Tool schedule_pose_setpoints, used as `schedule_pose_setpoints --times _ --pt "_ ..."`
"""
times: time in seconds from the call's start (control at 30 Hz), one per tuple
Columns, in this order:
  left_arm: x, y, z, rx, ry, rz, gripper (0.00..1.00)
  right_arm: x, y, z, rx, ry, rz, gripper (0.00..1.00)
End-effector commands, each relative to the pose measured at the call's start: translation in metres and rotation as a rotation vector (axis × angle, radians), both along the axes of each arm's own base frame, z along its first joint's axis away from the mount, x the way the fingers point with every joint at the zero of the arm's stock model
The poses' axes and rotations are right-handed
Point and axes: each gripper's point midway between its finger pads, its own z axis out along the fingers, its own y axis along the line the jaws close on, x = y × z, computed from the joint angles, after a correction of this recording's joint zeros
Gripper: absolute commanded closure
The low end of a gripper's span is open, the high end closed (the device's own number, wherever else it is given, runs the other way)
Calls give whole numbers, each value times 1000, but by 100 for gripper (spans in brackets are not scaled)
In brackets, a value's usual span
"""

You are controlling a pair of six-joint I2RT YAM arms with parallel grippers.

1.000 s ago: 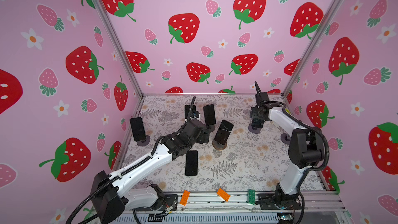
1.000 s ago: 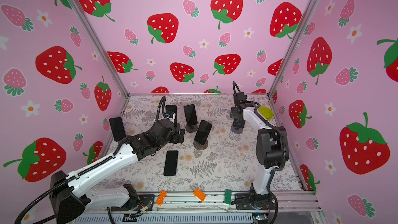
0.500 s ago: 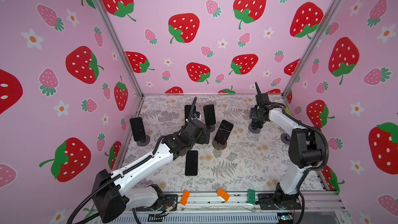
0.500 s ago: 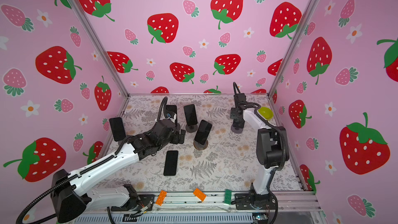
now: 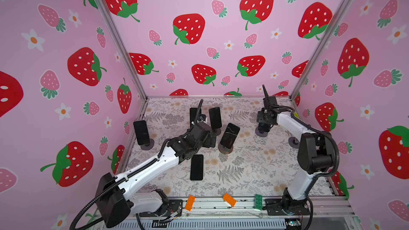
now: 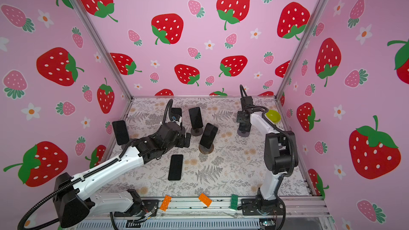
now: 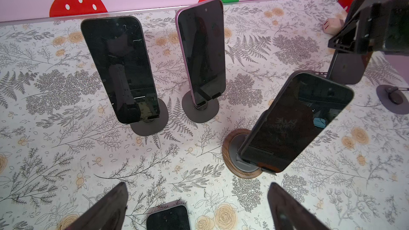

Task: Remove the phone from the phone stand
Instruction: 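Lift the phone off its stand with the right gripper while the left arm draws back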

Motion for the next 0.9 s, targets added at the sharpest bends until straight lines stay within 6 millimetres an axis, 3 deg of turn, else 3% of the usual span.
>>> schedule_pose_setpoints --times 0.0,0.27,0.47,0.7,0.87 --pt "3 -6 16 -30 -20 -1 0 2 -7 33 1 -85 -22 27" --pt "2 -4 19 -39 -27 4 0 -3 -8 64 9 -150 -34 28" --pt "1 -3 18 -45 -29 9 0 -15 6 95 32 -226 -2 29" --pt "-2 0 20 -49 -31 10 0 -30 52 129 48 -278 143 30" --pt "-5 10 22 -24 -44 21 0 -45 103 151 15 -317 282 30"
